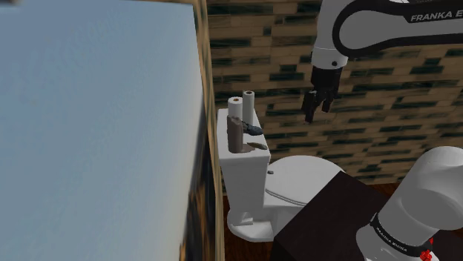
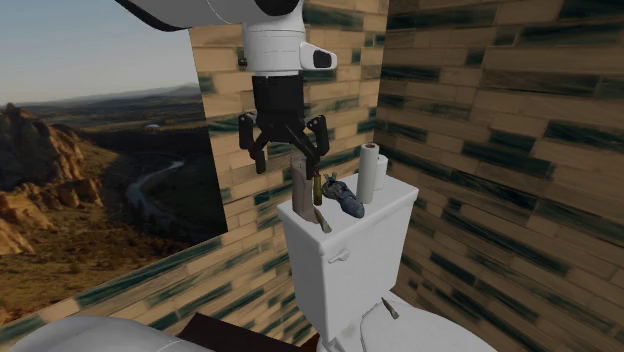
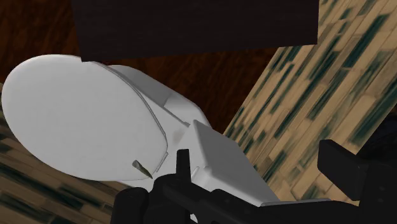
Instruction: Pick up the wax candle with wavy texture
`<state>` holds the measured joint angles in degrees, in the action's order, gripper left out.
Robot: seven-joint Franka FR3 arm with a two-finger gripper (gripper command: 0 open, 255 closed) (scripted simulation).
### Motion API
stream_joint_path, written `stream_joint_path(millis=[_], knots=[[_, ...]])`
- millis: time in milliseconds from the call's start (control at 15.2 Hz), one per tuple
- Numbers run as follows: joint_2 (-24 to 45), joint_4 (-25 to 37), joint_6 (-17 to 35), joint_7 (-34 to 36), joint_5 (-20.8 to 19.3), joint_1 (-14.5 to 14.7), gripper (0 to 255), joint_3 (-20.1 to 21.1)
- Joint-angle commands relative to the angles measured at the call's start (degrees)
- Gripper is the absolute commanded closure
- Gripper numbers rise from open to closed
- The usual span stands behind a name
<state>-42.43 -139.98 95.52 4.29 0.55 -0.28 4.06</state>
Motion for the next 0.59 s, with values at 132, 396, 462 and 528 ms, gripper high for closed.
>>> stream_joint_path(millis=[132, 396, 462, 528], knots=[[5.2, 2.7, 2.0, 0.4, 0.2, 0.0, 0, 0.5], [15.5, 9.0, 4.9, 1.1, 0.4, 0.0, 0, 1.5], [18.0, 10.8, 5.4, 1.3, 0.3, 0.0, 0, 1.7], [20.6, 12.6, 5.9, 1.5, 0.3, 0.1, 0, 2.0]])
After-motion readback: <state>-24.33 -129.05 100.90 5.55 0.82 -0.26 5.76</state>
